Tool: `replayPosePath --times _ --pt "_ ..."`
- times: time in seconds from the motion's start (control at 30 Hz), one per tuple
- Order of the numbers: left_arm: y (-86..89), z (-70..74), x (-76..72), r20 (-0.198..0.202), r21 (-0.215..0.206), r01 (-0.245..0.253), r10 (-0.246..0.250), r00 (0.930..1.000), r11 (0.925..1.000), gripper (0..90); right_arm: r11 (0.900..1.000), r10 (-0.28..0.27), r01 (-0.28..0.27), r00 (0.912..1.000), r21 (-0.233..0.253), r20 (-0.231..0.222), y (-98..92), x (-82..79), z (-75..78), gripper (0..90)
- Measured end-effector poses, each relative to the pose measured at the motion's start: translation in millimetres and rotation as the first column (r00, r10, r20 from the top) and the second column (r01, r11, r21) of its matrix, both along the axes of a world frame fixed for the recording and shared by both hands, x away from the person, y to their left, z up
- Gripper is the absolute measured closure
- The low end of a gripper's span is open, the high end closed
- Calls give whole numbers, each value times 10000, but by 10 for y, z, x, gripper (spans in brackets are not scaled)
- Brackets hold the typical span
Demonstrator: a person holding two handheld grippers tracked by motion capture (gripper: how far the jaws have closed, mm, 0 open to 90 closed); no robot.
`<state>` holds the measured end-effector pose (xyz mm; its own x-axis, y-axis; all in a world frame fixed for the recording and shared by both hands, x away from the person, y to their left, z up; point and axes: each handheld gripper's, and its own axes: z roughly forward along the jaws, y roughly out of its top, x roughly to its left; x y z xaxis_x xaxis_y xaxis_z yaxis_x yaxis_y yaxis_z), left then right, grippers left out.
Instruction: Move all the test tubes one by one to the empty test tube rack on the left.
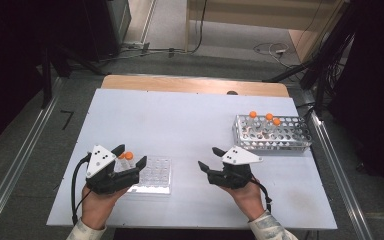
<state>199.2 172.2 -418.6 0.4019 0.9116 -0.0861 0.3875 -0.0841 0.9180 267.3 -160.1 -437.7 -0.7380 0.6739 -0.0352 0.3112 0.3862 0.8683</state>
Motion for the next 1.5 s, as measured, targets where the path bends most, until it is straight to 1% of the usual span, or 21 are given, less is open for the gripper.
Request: replayPosePath --times 0.07,0.1,0.2,0.27,0.33,0.47,0.57,0.63,0.8,0.9,1.13,1.23,1.27,1.3,1.4,1.5 --pt "-22 -12 2 -7 -46 92 -92 10000 9999 221 9995 -300 300 9995 58 10 -69 33 19 342" --pt "-29 -18 3 -26 -34 152 -152 9999 9999 221 9992 -408 407 9991 54 93 -99 54 25 342" --pt "-51 -37 9 -123 -102 252 -253 9996 9996 220 9964 -844 846 9961 -63 236 -194 107 35 342" --pt "-56 -46 14 -179 -54 287 -288 9994 9996 212 9927 -1199 1202 9924 -103 283 -258 135 43 342" --pt "-61 -53 16 -172 -45 269 -270 9995 9996 205 9894 -1451 1452 9890 -12 279 -333 172 58 342" --pt "-62 -64 21 -160 -63 253 -254 9995 9997 193 9788 -2047 2043 9780 126 397 -504 237 106 343" --pt "-65 -66 21 -158 18 235 -234 9996 9997 185 9665 -2566 2565 9650 83 536 -652 286 136 346" --pt "-69 -66 21 -170 51 220 -219 9996 9997 183 9541 -2991 2995 9522 30 617 -757 322 147 346" --pt "-87 -70 22 -128 95 270 -269 9996 9996 174 9272 -3744 3733 9251 289 634 -1018 408 175 348" --pt "-99 -71 21 -125 104 281 -280 9995 9996 173 9134 -4071 4057 9112 345 633 -1122 446 174 349" --pt "-106 -70 24 -154 79 272 -271 9995 9996 153 8904 -4551 4529 8883 456 617 -1275 553 128 352" --pt "-111 -68 22 -179 41 308 -307 9994 9995 142 8777 -4787 4764 8765 520 504 -1323 614 91 357" --pt "-112 -68 22 -172 33 324 -324 9993 9995 142 8709 -4913 4891 8690 486 582 -1339 633 78 363" --pt "-113 -67 20 -166 23 337 -337 9993 9994 141 8656 -5005 4982 8636 505 598 -1359 653 66 370" --pt "-116 -66 19 -143 -13 371 -371 9992 9993 141 8520 -5232 5202 8501 597 597 -1417 722 25 406" --pt "-119 -68 21 -171 54 417 -416 9990 9991 141 8417 -5395 5367 8404 585 526 -1441 794 -33 441"
